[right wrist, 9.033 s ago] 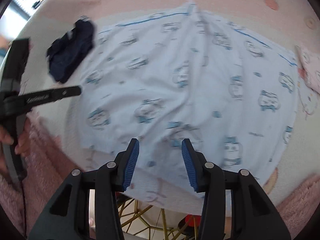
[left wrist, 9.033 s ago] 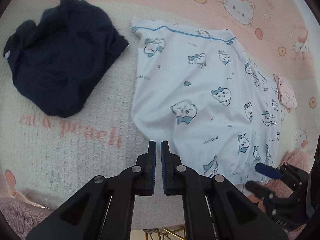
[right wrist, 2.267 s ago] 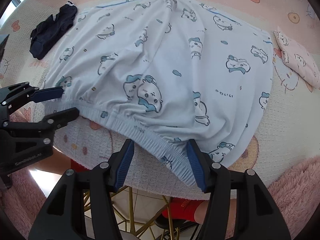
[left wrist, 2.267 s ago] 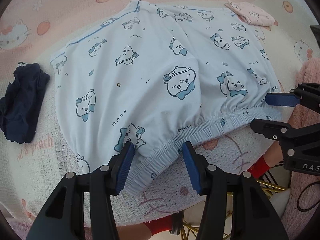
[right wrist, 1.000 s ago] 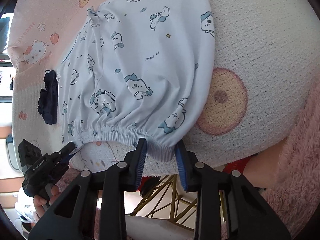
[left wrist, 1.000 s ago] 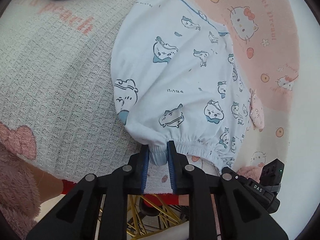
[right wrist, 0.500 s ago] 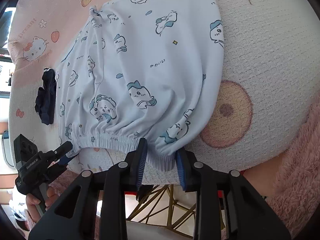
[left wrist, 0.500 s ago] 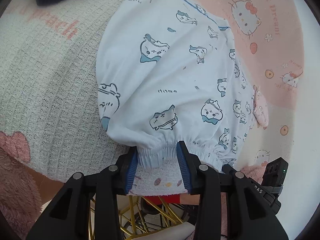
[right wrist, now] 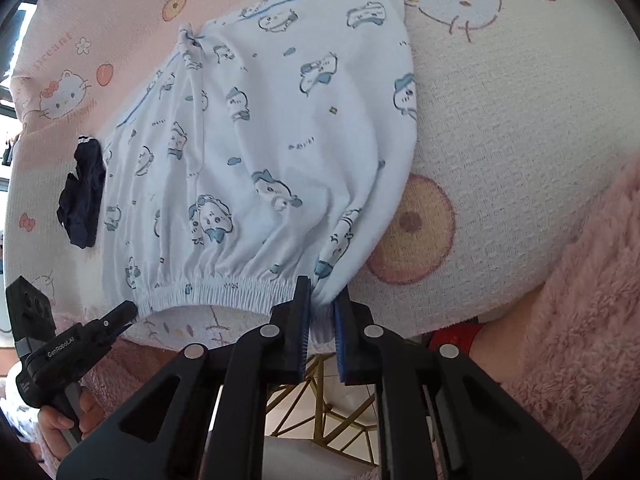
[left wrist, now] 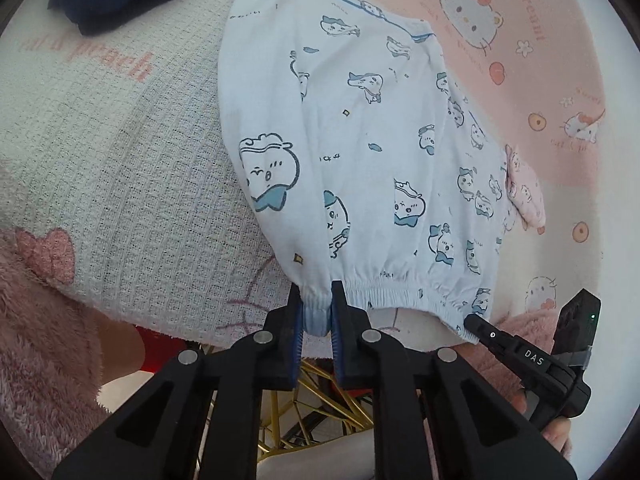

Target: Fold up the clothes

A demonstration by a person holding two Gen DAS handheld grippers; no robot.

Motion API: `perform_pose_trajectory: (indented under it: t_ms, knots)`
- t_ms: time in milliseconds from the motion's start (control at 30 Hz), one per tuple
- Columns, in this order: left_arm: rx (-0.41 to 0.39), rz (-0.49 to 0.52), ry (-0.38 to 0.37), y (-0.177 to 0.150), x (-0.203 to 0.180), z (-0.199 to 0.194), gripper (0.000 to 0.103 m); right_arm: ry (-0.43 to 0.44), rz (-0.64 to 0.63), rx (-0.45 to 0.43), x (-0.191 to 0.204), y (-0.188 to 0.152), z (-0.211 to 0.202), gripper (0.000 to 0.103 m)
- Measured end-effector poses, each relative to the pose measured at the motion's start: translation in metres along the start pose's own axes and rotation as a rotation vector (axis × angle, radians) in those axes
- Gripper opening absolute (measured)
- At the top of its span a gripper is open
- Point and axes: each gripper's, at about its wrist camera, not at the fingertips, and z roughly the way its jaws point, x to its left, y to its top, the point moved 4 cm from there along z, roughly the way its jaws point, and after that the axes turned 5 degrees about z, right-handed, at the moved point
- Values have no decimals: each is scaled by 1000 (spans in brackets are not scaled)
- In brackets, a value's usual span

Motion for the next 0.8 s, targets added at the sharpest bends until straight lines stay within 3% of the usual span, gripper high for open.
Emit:
perform_pose_trajectory:
  t_ms: [267, 400, 533, 633, 733, 800]
  knots:
    - [20, -27, 1, -8, 8, 4, 12, -55, -38, 15, 27, -19, 14, 10]
    - [82, -165, -44, -11, 29, 11, 26, -74, 5, 85, 23, -33, 29, 16]
    - [-26, -118, -12, 17, 32, -31, 38, -48, 83, -16, 22, -27, 0, 17]
    - [-105, -81, 12, 39, 34, -62, 39, -43, 58, -132, 38, -11, -30, 23]
    - [-138, -10, 86, 100, 37, -59, 39, 1, -50, -131, 69, 24, -40, 26]
    - [-165, 22, 120, 145, 41, -53, 39, 37, -124, -122, 47, 57, -79, 26]
